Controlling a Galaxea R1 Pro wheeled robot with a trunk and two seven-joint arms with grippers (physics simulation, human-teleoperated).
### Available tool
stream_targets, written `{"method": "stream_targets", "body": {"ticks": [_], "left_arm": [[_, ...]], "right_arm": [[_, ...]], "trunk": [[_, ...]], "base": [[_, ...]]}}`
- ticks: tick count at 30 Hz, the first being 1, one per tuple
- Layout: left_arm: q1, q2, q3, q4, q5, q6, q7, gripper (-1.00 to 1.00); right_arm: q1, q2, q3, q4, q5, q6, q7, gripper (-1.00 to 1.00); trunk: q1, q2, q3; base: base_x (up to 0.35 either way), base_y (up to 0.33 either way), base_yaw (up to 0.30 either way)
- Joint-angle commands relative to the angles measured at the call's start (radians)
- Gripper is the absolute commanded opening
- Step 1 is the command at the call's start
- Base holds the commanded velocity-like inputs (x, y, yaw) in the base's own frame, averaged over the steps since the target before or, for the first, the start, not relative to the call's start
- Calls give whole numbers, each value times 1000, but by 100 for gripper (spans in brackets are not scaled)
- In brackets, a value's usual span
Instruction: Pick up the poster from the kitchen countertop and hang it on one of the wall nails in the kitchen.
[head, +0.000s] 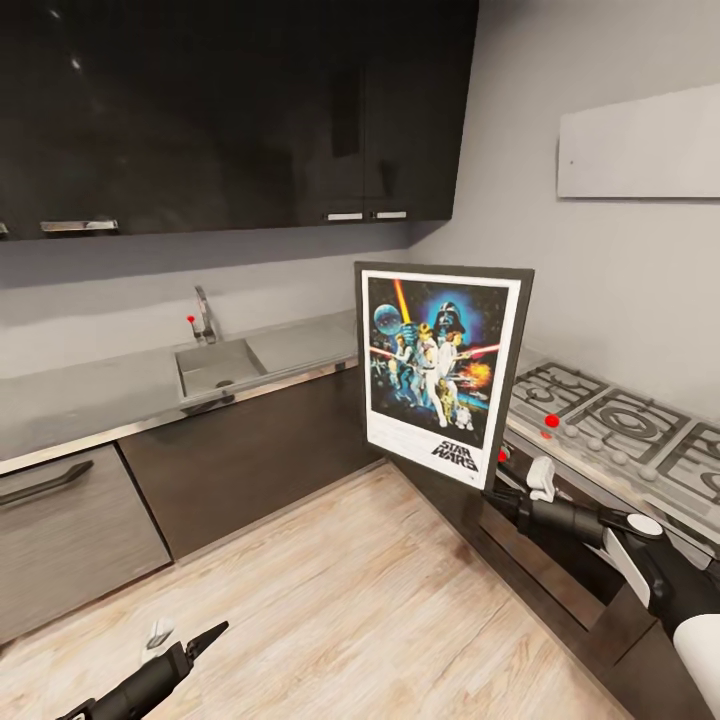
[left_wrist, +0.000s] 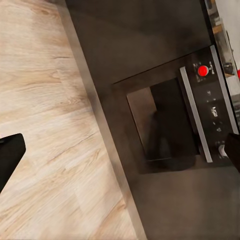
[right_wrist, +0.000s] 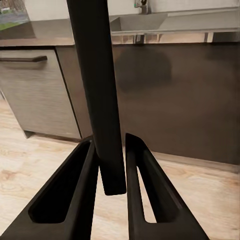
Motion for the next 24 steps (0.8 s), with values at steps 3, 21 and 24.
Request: {"method": "stream_targets", "body": {"ticks": [3,21,24], "left_arm": [[-1,1,-8,-1,9,3,-2,100],[-1,1,-8,-1,10,2,-3,100],[-1,1,-8,-1,10,3,-2,100]], "right_arm": [[-1,-1,3,1,-6,-6,3,-100],[-1,-1,3,-1,-9,-6,2,-100],[-1,-1,3,-1,-9,-6,2,-100]], "trunk": [[1,-2,-2],[1,-2,-2],[1,-2,-2]], "base": [[0,0,0],[0,0,2],[0,0,102]]}}
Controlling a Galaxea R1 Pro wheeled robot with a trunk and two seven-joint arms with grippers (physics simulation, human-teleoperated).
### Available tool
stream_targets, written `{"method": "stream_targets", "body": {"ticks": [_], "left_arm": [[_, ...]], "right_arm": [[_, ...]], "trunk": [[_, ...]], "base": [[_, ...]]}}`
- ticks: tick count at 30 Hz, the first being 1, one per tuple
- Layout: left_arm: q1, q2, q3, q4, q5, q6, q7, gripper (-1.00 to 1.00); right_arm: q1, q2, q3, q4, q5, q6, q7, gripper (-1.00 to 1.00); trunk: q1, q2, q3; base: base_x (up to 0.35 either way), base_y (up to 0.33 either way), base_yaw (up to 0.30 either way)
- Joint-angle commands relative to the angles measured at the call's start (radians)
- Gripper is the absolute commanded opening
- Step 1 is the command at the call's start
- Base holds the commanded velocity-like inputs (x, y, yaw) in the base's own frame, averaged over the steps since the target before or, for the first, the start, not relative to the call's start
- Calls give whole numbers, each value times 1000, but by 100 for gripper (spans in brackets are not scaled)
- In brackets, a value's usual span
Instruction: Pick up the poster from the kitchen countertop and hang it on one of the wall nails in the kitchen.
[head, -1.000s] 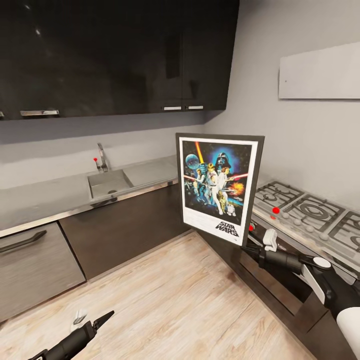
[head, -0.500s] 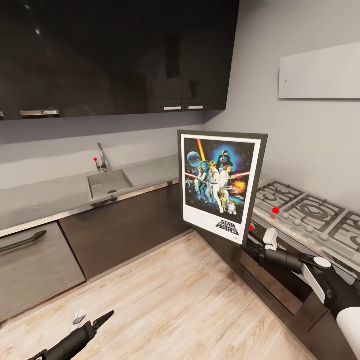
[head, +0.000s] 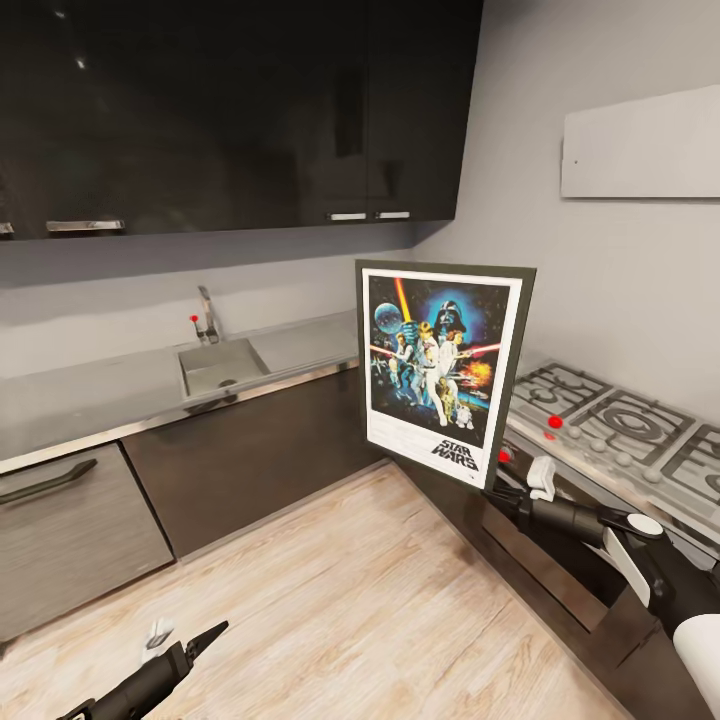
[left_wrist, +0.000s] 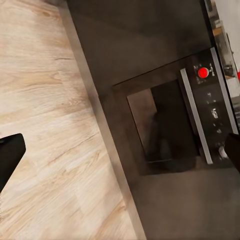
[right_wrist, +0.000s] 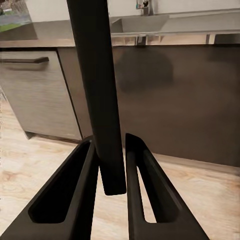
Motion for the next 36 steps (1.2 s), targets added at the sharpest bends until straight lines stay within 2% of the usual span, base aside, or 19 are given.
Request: {"method": "stream_targets", "body": {"ticks": [1,6,15,22,29,36], "left_arm": [[-1,1,-8,-1,10,3,-2,100],[-1,1,-7,-1,10,3,-1,100],[0,7,-5,1,11,3,-2,100],[-1,9,-5,1,12,2,-3,100],[-1,10,-5,2,61,2,-5,100],[-1,14,-5,2,78,2,-6,100]], "right_arm": [[-1,-1,3,1,-5,-6,2,-100],[-1,-1,3,0,-5,-7,2,-100],[-1,0,4,-2,-5,-8,3,-100],[-1,1,4,-2,-5,-10,3,-100],[-1,1,5,-2,-5,-10,3,-100],[-1,1,6,-3,-5,-10,3,-100]], "trunk": [[1,-2,-2],[1,-2,-2],[1,-2,-2],[1,-2,-2],[1,-2,-2],[1,-2,-2]], "base": [[-10,10,192],[-134,144,210],[-225,222,27],[-100,117,244],[-184,226,71],[-198,241,185]]}}
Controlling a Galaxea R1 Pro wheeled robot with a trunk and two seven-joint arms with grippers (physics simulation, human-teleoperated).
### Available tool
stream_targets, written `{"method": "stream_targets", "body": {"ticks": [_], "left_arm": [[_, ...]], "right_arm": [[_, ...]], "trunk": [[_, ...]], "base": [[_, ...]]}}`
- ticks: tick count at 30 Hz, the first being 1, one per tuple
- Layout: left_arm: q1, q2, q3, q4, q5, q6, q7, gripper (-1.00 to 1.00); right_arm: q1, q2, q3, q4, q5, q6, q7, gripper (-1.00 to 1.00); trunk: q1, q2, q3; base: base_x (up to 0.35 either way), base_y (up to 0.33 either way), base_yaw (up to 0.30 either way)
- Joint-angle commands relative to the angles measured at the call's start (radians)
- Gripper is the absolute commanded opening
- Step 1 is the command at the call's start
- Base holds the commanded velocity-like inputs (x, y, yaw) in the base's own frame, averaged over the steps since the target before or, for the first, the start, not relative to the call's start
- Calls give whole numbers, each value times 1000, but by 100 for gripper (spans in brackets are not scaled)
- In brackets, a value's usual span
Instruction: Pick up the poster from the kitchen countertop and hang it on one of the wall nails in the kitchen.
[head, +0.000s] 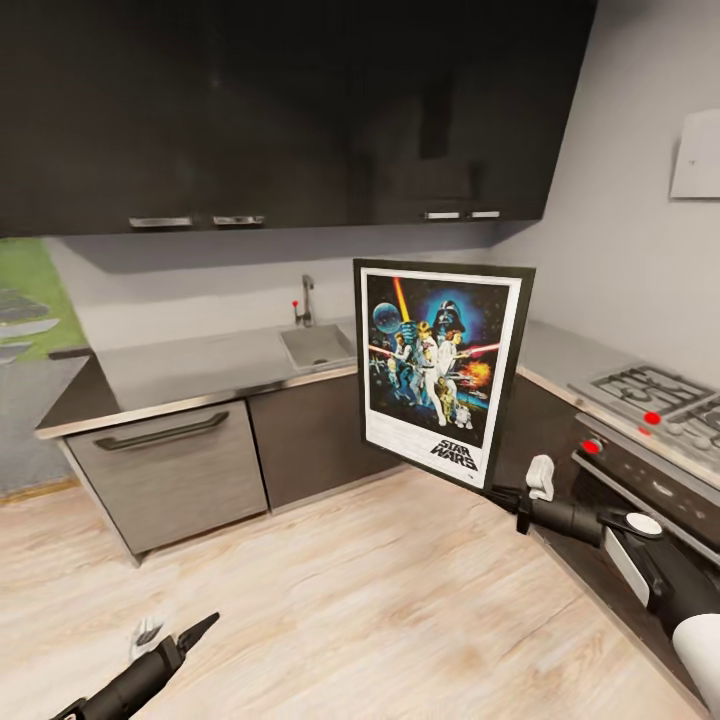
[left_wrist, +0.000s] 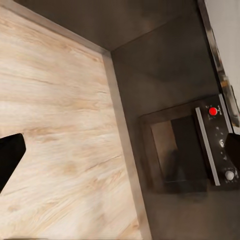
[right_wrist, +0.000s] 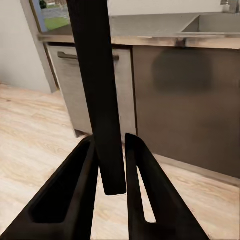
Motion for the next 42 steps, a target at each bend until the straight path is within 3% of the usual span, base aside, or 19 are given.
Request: {"method": "stream_targets", "body": {"ticks": [1,42], "left_arm": [[-1,1,-9,-1,10,3,-2,100],[-1,3,-8,-1,14,4,1,100]], "right_arm": [[-1,-1,3,1,-4,-7,2,-100],[0,2,8,1,-3,-8,1,-100]], "trunk": [[0,-2,-2],[0,-2,-2]], "base": [[-200,243,261],[-147,268,290]]}}
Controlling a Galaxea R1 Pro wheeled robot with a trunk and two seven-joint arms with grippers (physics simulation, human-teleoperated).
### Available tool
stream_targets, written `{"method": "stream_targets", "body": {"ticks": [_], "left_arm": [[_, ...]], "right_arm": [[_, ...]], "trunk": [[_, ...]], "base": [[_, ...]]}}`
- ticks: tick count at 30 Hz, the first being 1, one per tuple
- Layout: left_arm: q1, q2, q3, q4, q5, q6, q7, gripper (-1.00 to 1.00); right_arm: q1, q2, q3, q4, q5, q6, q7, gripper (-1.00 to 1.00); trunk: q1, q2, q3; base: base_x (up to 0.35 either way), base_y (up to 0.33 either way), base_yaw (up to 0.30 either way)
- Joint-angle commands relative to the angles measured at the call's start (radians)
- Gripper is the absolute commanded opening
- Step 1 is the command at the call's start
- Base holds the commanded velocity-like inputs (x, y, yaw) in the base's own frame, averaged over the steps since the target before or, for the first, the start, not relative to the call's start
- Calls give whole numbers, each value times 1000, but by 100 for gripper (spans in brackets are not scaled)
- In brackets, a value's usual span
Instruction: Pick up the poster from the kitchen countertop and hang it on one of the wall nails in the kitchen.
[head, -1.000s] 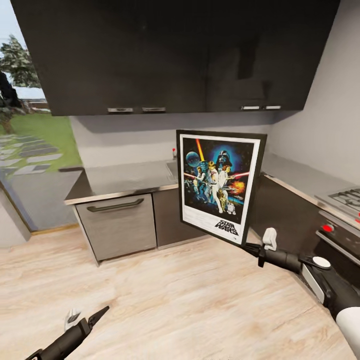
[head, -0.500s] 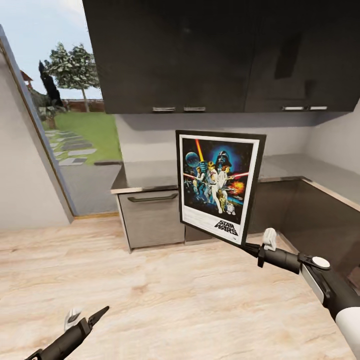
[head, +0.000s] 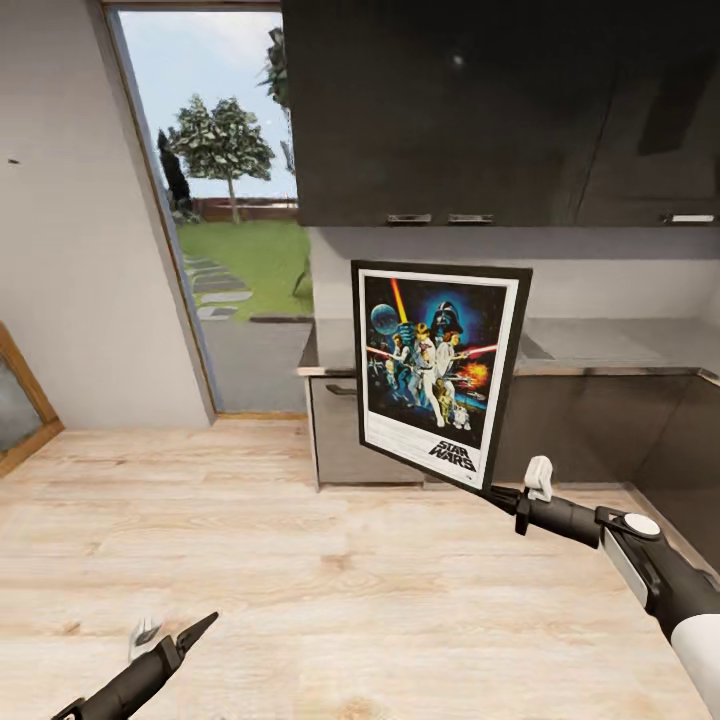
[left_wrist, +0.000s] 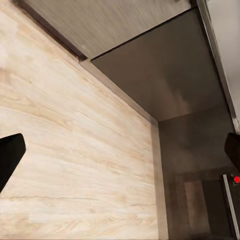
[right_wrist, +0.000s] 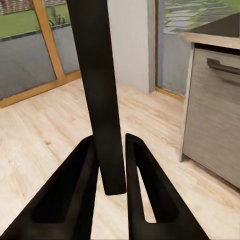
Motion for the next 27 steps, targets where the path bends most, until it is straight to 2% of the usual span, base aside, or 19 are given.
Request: {"method": "stream_targets", "body": {"ticks": [1,13,23,27], "left_arm": [[-1,1,-8,-1,10,3,-2,100],[-1,2,-8,-1,10,4,-1,100],[-1,15,-8,-1,10,4,-1,100],[-1,16,-8,-1,10,4,-1,100]], "right_arm": [[-1,-1,4,1,-5,-7,2,-100],[-1,-1,4,1,-5,-7,2,-100],[-1,-1,4,1,-5,-7,3,-100],[-1,-1,4,1,-5,-7,2,-100]], "trunk": [[0,-2,-2],[0,-2,-2],[0,-2,-2],[0,-2,-2]], "base": [[-103,286,291],[-41,292,276],[0,298,27],[0,299,149]]}}
